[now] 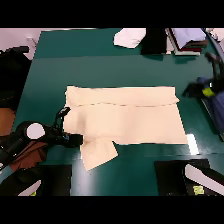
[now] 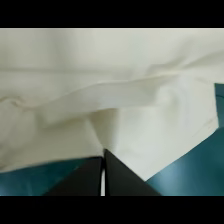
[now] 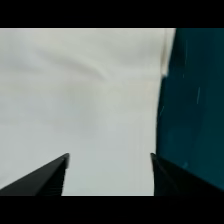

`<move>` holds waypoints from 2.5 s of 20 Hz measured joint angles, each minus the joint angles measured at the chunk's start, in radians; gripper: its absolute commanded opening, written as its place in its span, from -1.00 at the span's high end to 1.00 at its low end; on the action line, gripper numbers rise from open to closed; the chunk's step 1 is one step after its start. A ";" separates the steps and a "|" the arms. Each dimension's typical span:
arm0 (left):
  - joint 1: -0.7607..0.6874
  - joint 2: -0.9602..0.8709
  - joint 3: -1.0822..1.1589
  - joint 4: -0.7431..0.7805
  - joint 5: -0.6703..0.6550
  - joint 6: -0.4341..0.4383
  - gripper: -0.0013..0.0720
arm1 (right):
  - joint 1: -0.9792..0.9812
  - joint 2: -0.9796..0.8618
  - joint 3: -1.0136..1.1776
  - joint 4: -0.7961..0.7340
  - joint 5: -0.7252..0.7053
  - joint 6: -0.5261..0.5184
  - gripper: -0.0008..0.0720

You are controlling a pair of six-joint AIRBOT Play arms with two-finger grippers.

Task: Fold the shirts.

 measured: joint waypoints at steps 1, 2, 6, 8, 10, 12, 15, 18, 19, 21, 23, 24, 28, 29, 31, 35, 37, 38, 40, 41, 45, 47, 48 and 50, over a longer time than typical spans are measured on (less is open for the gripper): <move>0.000 0.000 0.010 0.007 0.002 0.000 0.90 | -0.051 0.018 -0.079 -0.016 0.015 0.000 -0.81; -0.001 0.000 0.019 0.011 0.005 0.003 0.90 | -0.101 0.031 -0.150 -0.030 0.023 0.000 -0.68; -0.002 0.000 0.034 0.023 0.013 0.013 0.90 | -0.252 0.055 -0.392 -0.050 0.034 -0.010 -0.54; -0.002 0.000 0.037 0.026 0.016 0.015 0.90 | -0.267 0.060 -0.467 -0.050 0.023 -0.014 -0.33; -0.002 0.000 0.038 0.027 0.019 0.016 0.90 | -0.249 0.064 -0.508 -0.037 0.018 -0.016 0.14; -0.002 0.000 0.039 0.032 0.022 0.019 0.90 | -0.208 0.071 -0.524 -0.017 -0.017 -0.019 0.85; -0.002 0.003 0.053 0.065 -0.025 0.023 0.91 | -0.134 0.106 -0.499 -0.005 -0.086 -0.023 0.92; -0.002 0.047 0.084 0.125 -0.102 0.016 0.90 | -0.073 0.176 -0.452 -0.029 -0.045 -0.024 0.93; -0.002 0.072 0.094 0.146 -0.132 0.003 0.90 | -0.058 0.201 -0.438 -0.048 -0.020 -0.024 0.93; -0.002 0.114 0.116 0.167 -0.182 -0.014 0.90 | -0.035 0.252 -0.406 -0.068 0.018 -0.026 0.93; -0.002 0.138 0.146 0.199 -0.214 -0.031 0.90 | -0.023 0.285 -0.365 -0.085 0.038 -0.026 0.93; 0.001 0.142 0.162 0.221 -0.220 -0.039 0.90 | -0.019 0.290 -0.342 -0.087 0.042 -0.026 0.93; 0.074 0.090 0.239 0.304 -0.176 -0.029 0.90 | 0.003 0.212 -0.219 -0.090 0.027 -0.026 0.93; 0.104 0.057 0.261 0.316 -0.155 -0.008 0.90 | 0.017 0.174 -0.180 -0.089 0.018 -0.026 0.93; 0.162 -0.023 0.310 0.332 -0.103 0.041 0.90 | 0.049 0.085 -0.097 -0.086 -0.010 -0.024 0.93; 0.241 -0.245 0.465 0.344 0.002 0.159 0.90 | 0.119 -0.121 0.091 -0.086 -0.042 -0.006 0.93; 0.256 -0.361 0.555 0.349 0.040 0.199 0.90 | 0.150 -0.218 0.180 -0.087 -0.048 0.006 0.93; 0.260 -0.413 0.596 0.349 0.060 0.212 0.90 | 0.163 -0.266 0.224 -0.089 -0.051 0.011 0.93; 0.266 -0.509 0.674 0.350 0.100 0.233 0.90 | 0.182 -0.347 0.303 -0.089 -0.050 0.018 0.93; 0.267 -0.550 0.707 0.350 0.121 0.241 0.90 | 0.190 -0.381 0.339 -0.091 -0.047 0.022 0.93; 0.271 -0.639 0.780 0.350 0.170 0.254 0.59 | 0.206 -0.486 0.452 -0.087 -0.028 0.027 0.42; 0.271 -0.655 0.801 0.351 0.176 0.258 -0.48 | 0.206 -0.512 0.488 -0.086 -0.027 0.027 -0.15; 0.272 -0.660 0.815 0.350 0.173 0.258 -0.47 | 0.200 -0.520 0.504 -0.074 -0.021 0.025 -0.31; 0.272 -0.665 0.846 0.350 0.148 0.257 -0.47 | 0.172 -0.529 0.525 -0.032 -0.003 0.002 -0.52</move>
